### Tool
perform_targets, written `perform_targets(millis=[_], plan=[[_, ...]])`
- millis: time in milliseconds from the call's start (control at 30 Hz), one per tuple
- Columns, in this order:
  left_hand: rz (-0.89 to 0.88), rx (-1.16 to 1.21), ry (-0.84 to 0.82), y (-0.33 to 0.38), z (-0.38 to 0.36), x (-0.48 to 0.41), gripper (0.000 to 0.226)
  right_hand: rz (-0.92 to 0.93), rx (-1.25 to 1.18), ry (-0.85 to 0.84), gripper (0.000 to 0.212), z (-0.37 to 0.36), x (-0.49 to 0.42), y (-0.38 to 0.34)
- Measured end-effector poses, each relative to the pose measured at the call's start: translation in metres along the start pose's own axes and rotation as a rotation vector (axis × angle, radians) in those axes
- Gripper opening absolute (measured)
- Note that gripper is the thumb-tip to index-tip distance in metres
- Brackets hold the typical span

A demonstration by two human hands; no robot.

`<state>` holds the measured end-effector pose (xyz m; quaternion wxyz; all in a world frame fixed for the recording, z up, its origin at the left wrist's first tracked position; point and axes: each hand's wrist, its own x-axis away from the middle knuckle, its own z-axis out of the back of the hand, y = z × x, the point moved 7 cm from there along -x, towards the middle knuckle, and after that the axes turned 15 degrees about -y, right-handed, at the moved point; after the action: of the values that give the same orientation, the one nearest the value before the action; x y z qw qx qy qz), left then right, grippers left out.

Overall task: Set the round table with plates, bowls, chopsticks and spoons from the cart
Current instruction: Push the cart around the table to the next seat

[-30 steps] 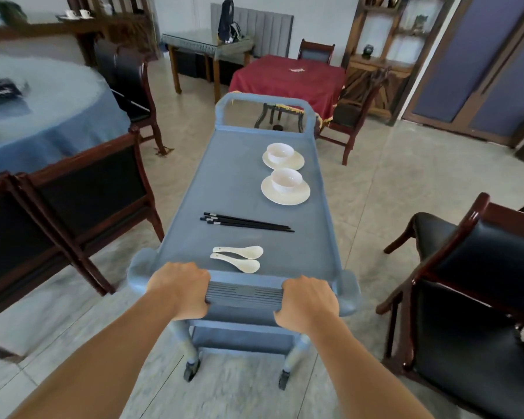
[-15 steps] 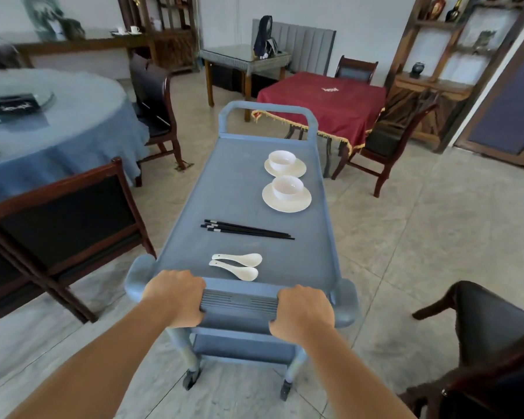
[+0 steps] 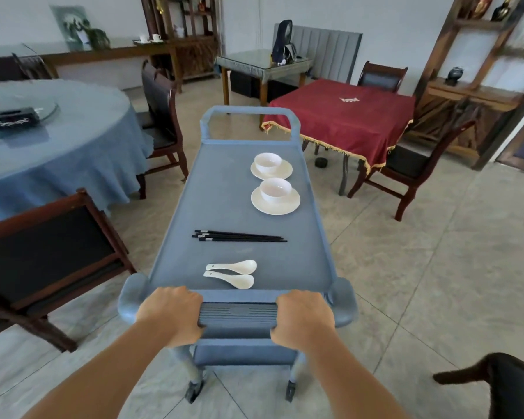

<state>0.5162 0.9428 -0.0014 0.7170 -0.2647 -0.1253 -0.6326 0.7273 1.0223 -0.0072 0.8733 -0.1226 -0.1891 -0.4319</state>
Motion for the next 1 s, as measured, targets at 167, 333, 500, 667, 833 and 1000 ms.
perform_targets(millis=[167,333,500,667,833,1000], plan=[[0.023,0.022,0.045,0.009,0.045,-0.066,0.030,0.015,0.051,0.004,0.019,0.037,-0.065,0.054],[0.018,0.053,0.053,0.004,0.091,-0.147,0.032,0.038,0.129,0.004,0.020,0.078,-0.148,0.101],[0.040,0.100,0.047,-0.008,0.138,-0.230,0.032,0.054,0.155,-0.018,0.024,0.121,-0.233,0.144],[0.077,0.112,0.097,-0.024,0.187,-0.305,0.033,0.060,0.181,-0.007,0.020,0.170,-0.306,0.178],[0.106,0.105,0.094,-0.029,0.221,-0.371,0.038,0.100,0.162,-0.038,0.020,0.205,-0.365,0.211],[0.151,0.119,0.085,-0.041,0.254,-0.434,0.036,0.150,0.174,-0.030,0.019,0.234,-0.429,0.244]])
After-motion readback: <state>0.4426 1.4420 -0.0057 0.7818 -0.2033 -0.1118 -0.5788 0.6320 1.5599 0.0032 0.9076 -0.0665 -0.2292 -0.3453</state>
